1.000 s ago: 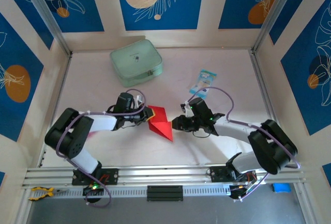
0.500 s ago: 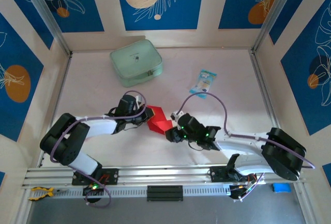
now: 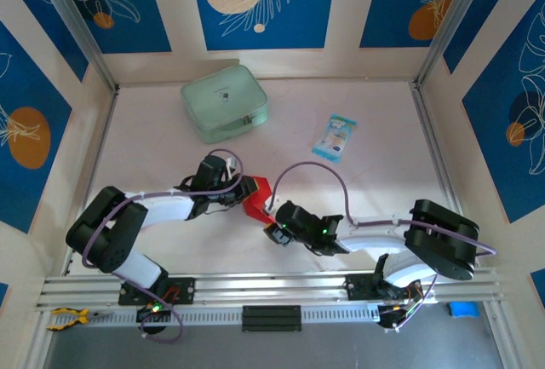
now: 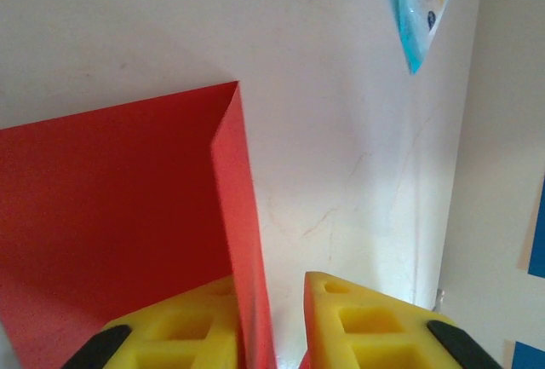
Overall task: Fold a paper plane with a square sheet of paper (pick it up from the middle)
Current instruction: Fourth fold the wing at the center of the table.
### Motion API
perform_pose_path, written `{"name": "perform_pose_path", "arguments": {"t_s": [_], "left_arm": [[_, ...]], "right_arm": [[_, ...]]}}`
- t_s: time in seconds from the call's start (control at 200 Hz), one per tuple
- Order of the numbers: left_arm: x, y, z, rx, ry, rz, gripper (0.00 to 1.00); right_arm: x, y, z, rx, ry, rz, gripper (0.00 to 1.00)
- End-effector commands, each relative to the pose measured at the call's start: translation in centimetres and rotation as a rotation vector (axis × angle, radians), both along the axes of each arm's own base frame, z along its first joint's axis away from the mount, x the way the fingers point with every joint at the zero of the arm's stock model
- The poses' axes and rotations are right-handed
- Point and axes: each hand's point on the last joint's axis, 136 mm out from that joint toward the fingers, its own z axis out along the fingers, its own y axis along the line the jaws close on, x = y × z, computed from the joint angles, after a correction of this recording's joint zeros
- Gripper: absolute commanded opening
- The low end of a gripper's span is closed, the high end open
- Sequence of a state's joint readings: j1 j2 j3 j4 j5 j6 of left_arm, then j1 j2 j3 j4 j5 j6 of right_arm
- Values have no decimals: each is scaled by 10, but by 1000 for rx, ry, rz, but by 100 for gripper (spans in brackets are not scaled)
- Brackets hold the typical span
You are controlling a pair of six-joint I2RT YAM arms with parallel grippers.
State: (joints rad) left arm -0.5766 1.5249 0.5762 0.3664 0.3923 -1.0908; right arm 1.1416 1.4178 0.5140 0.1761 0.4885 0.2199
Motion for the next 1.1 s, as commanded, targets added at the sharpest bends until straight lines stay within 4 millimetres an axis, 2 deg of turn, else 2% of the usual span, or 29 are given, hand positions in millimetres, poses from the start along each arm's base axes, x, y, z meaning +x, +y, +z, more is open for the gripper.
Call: {"name": "perform_pose_path", "arguments": {"t_s": [0.0, 0.145, 0.37, 0.695, 0.935, 1.095], "left_arm": [[0, -9, 10, -13, -17, -45, 19], [0, -9, 11, -12, -15, -50, 16], [-1, -9, 9, -7, -10, -49, 12], [0, -8, 8, 5, -8, -46, 8], [0, -8, 9, 4, -8, -47, 6], [0, -8, 9, 7, -9, -47, 4]], "right_arm": [[11, 12, 11, -12, -86, 5, 45], [22, 8, 5, -68, -134, -49, 45], [26, 4, -1, -100, -144, -75, 41], [21, -8, -6, -94, -111, -106, 32], [20, -7, -12, -103, -101, -104, 32], [22, -7, -10, -95, -113, -118, 29]]}}
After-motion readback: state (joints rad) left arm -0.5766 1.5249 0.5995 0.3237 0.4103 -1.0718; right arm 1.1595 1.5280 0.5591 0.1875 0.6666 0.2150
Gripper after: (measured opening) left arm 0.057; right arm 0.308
